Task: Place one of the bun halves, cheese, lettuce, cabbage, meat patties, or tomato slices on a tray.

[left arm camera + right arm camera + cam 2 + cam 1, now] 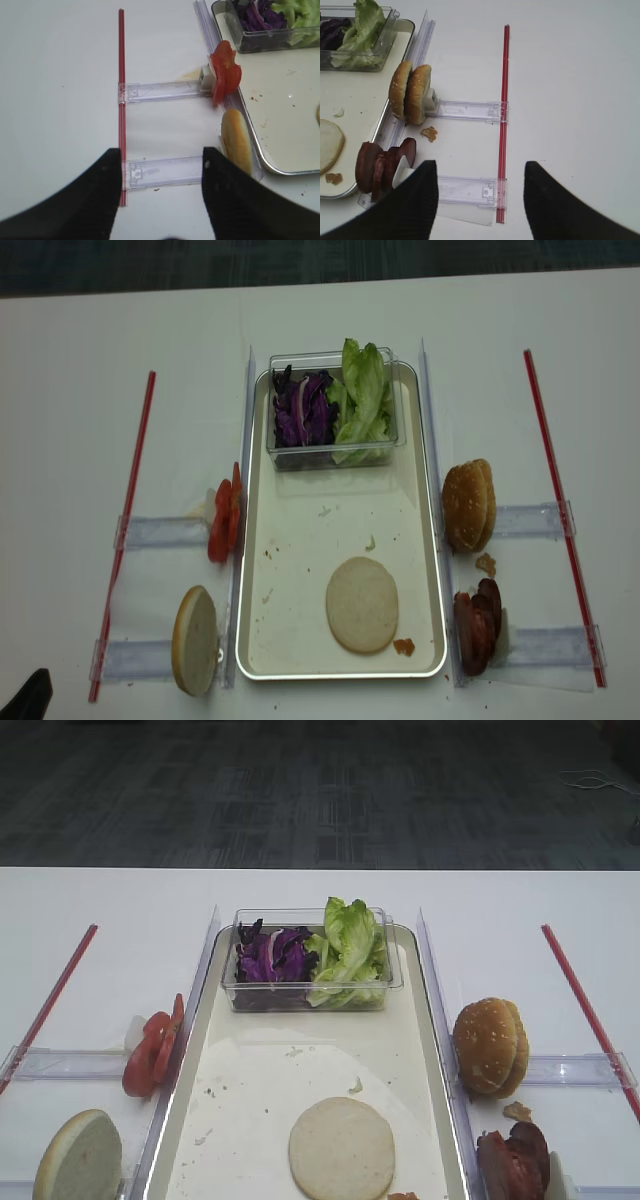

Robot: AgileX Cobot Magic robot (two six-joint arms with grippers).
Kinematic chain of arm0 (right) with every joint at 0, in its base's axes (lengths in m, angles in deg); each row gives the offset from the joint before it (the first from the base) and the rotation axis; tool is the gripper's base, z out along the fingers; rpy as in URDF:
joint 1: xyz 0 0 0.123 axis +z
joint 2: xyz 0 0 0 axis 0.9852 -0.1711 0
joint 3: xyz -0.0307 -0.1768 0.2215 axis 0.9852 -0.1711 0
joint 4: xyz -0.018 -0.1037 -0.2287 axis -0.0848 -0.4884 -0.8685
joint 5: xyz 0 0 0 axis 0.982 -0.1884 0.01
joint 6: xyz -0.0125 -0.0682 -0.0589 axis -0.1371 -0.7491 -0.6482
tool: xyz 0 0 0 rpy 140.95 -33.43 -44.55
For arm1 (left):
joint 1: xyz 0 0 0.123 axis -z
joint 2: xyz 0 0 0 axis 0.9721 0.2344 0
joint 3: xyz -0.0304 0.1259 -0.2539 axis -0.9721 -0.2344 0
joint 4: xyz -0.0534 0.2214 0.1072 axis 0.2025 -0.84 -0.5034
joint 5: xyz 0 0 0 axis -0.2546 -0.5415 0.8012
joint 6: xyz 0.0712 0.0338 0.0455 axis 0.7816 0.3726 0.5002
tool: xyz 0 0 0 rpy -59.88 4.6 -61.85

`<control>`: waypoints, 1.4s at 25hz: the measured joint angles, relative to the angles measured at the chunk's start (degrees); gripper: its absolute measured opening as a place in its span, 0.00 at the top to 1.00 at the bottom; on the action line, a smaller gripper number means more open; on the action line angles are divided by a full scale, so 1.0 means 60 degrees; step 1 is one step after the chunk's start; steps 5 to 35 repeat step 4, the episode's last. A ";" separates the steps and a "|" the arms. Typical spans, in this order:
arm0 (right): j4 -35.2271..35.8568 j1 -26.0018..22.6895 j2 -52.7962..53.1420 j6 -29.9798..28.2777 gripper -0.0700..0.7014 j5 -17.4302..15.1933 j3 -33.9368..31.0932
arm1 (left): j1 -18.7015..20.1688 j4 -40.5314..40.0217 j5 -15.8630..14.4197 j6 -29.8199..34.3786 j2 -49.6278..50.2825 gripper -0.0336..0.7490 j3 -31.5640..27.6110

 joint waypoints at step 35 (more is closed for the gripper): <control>0.0000 0.0000 0.0000 0.0000 0.38 0.0000 0.0000 | 0.0000 0.0000 0.0000 0.0000 0.0000 0.51 0.0000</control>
